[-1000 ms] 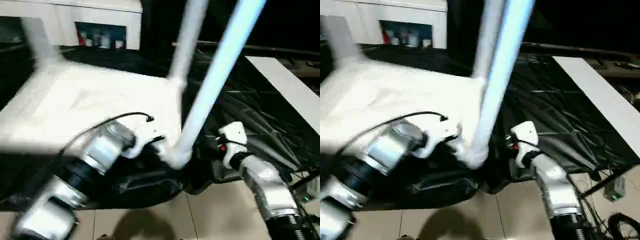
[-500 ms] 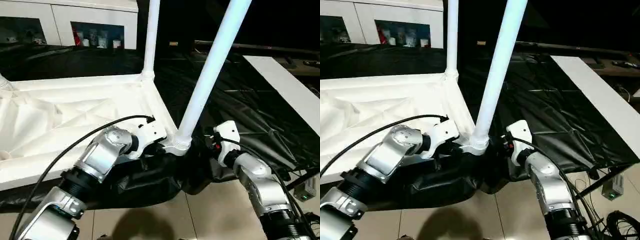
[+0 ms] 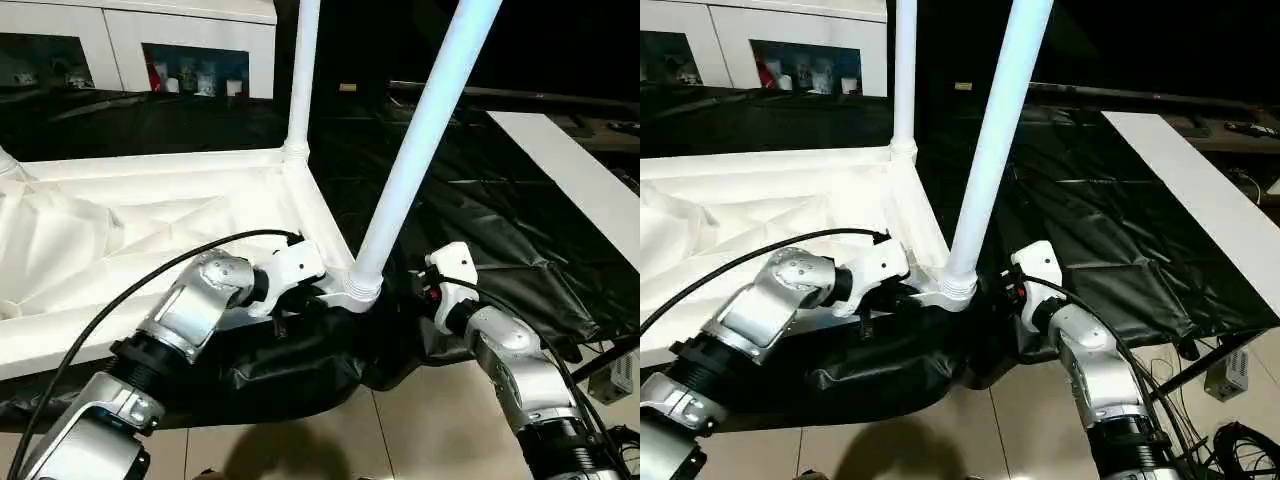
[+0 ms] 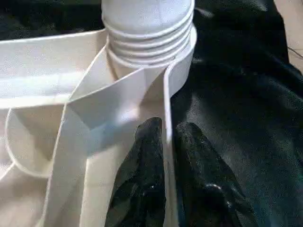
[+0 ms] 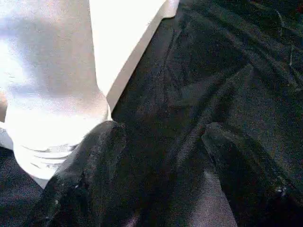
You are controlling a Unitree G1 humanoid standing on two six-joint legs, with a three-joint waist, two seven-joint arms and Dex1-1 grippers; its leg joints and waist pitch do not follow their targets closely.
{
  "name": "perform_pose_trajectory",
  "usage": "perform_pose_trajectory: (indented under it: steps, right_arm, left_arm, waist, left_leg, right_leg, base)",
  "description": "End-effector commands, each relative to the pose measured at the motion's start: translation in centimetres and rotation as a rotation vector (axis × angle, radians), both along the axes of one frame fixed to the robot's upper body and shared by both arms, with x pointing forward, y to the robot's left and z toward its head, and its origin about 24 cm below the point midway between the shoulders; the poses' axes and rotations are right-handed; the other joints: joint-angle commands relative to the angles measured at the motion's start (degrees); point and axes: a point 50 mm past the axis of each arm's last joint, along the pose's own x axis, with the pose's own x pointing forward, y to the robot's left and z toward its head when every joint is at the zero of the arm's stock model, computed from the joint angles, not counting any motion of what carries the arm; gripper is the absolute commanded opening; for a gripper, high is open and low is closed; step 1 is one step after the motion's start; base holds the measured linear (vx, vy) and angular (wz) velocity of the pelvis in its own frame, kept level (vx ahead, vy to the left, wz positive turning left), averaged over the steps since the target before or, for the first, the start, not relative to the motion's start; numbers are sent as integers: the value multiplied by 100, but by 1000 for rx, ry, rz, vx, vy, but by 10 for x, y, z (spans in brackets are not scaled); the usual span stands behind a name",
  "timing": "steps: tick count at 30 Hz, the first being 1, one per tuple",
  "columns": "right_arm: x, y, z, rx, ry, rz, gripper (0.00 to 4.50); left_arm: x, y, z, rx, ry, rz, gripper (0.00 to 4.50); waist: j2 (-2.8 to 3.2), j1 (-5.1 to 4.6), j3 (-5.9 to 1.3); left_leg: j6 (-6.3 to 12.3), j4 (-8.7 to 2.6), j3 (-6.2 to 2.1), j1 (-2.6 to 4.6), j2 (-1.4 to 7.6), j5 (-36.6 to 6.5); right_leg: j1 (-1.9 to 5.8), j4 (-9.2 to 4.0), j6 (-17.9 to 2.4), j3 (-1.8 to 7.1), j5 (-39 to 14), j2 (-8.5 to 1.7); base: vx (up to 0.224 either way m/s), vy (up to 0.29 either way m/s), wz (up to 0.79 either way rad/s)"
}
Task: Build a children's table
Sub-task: Rotate table base
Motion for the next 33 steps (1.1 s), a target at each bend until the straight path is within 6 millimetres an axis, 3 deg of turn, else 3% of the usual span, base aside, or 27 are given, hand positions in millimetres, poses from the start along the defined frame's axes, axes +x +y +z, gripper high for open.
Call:
perform_pose_trajectory:
  steps: [1,7,9,13,14,19,23,24,28,33]
  right_arm:
    - [3,-1,3,-12,-15,14,317]
    - [4,-4,5,-4,-21,16,317]
    - [4,-4,6,0,-23,18,317]
    - [-5,-16,8,52,-3,97,317]
    - [-5,-16,8,52,-3,97,344]
    - [-17,-24,10,111,45,231,388]
    - [-20,-19,13,135,57,304,408]
    - [-16,-13,11,105,50,308,432]
    - [-5,-3,7,26,29,278,445]
    - [1,6,6,39,41,303,445]
  left_arm:
    - [2,2,4,7,13,-13,63]
    - [2,7,2,3,31,11,47]
    - [2,8,3,-1,27,15,18]
    - [0,7,0,-31,52,3,2]
    - [0,7,0,-31,52,3,0]
    - [-5,4,-2,-65,55,-23,0]
    - [-10,1,-2,-80,68,-62,0]
    - [-11,0,-3,-80,68,-67,0]
    - [-13,-3,-1,-90,68,-94,0]
    - [-14,-4,-1,-88,66,-106,0]
  waist:
    - [49,39,-357]
    - [64,45,-351]
    - [66,48,-354]
    - [53,59,-341]
    - [50,64,-347]
    - [25,73,-342]
    - [28,70,-333]
    - [34,71,-335]
    - [32,56,-343]
    - [25,69,-359]
  left_leg:
    - [-59,-386,14,58,38,-1519]
    - [-84,-391,13,72,41,-1592]
    - [-82,-391,13,70,44,-1576]
    - [-33,-386,19,65,41,-1601]
    - [-10,-383,19,68,41,-1615]
    - [104,-382,13,32,39,-1533]
    - [103,-378,11,56,50,-1597]
    - [91,-384,7,58,54,-1579]
    - [4,-381,13,65,47,-1508]
    - [17,-382,18,59,54,-1399]
  right_leg:
    - [233,-478,-766,247,-1826,-394]
    - [223,-481,-792,248,-1869,-395]
    - [227,-477,-809,249,-1819,-397]
    - [231,-488,-804,250,-1851,-398]
    - [242,-494,-794,248,-1867,-399]
    - [260,-507,-783,235,-1933,-400]
    - [229,-530,-762,237,-2154,-410]
    - [226,-526,-764,235,-2155,-409]
    - [206,-508,-822,235,-2103,-411]
    - [234,-467,-892,246,-1737,-401]
  base:
    - [0,0,0]
    - [0,0,0]
    - [0,0,0]
    - [0,0,0]
    - [0,0,0]
    - [0,0,0]
    - [0,0,0]
    - [0,0,0]
    - [0,0,0]
    - [0,0,0]
